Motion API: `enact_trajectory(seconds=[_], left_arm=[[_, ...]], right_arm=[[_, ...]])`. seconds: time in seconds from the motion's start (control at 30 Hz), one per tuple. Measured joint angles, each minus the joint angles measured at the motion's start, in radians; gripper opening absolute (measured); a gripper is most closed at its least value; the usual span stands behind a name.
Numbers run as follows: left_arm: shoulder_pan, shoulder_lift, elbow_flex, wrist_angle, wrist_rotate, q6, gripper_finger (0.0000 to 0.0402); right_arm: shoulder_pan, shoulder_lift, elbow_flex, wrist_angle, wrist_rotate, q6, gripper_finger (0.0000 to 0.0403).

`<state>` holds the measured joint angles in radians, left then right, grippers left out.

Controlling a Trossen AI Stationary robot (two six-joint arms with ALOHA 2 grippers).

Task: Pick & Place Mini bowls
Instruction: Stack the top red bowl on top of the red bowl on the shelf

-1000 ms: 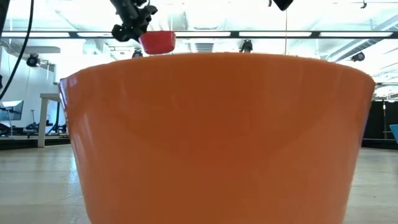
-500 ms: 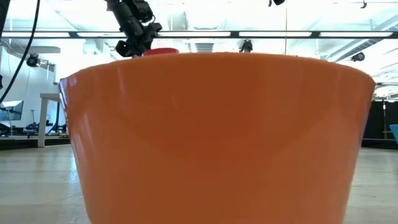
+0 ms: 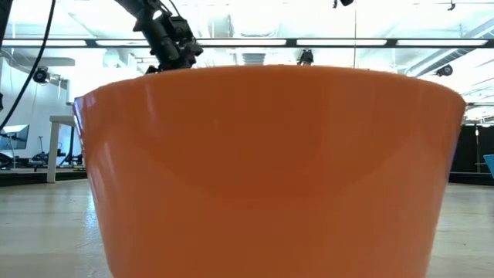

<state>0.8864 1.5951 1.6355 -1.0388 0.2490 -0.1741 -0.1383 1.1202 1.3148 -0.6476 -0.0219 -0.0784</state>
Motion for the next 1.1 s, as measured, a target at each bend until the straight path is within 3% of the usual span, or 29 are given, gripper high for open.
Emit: enact_trajectory(seconds=[1.1], left_arm=[[0.0, 0.0, -0.033, 0.036, -0.007, 0.041, 0.0012]], right_arm=[[0.0, -0.001, 0.024, 0.002, 0.0, -0.003, 0.0008]])
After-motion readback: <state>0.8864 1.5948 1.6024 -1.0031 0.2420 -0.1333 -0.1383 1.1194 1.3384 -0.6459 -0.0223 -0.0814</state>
